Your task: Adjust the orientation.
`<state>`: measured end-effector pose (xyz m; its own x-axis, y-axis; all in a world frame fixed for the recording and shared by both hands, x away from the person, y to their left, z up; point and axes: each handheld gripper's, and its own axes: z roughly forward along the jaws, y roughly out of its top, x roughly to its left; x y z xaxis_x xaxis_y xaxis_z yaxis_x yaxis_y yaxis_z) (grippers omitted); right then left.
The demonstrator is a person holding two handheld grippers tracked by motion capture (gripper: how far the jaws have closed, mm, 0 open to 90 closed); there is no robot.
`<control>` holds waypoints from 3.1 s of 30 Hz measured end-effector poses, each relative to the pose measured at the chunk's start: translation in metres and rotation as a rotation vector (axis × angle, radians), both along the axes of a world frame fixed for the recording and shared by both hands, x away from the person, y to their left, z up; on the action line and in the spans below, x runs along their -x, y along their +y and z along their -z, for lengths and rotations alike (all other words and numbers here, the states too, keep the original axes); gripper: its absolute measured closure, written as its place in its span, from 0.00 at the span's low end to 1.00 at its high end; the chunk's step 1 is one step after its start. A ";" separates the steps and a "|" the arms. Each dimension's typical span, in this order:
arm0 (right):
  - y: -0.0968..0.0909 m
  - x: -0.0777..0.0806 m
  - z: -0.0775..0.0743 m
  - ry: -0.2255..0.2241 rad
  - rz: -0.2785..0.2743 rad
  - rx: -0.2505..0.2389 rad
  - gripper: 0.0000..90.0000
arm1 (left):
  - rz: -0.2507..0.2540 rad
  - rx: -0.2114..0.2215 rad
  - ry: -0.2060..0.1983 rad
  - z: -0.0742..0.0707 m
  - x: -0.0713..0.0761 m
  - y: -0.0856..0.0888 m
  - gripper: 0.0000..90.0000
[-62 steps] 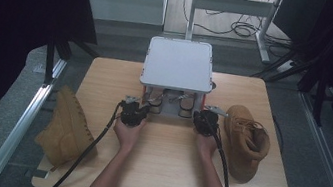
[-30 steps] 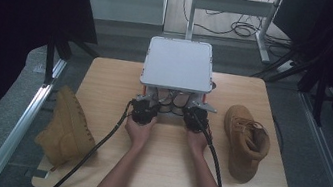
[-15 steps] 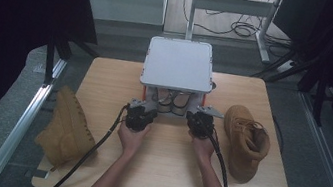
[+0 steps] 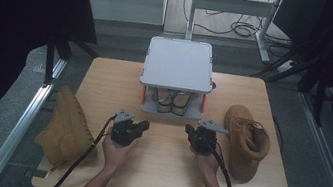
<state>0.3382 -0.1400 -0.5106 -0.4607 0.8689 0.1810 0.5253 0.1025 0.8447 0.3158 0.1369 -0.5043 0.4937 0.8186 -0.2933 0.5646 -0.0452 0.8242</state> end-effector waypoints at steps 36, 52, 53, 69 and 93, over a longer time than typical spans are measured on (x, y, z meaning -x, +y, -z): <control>-0.034 0.079 0.006 -0.004 -0.174 0.029 0.51 | 0.099 -0.066 -0.096 -0.019 0.086 0.062 0.44; -0.040 0.077 0.006 -0.013 -0.125 0.038 0.50 | -0.012 -0.042 -0.115 -0.044 0.091 0.118 0.52; -0.041 0.077 0.006 -0.012 -0.124 0.040 0.50 | -0.015 -0.041 -0.108 -0.044 0.091 0.122 0.53; -0.040 0.079 0.006 -0.021 -0.114 0.045 0.50 | -0.162 -0.002 -0.090 -0.046 0.105 0.190 0.92; -0.036 0.075 0.007 -0.015 -0.112 0.061 0.49 | -0.389 0.010 -0.013 -0.001 0.156 0.261 0.99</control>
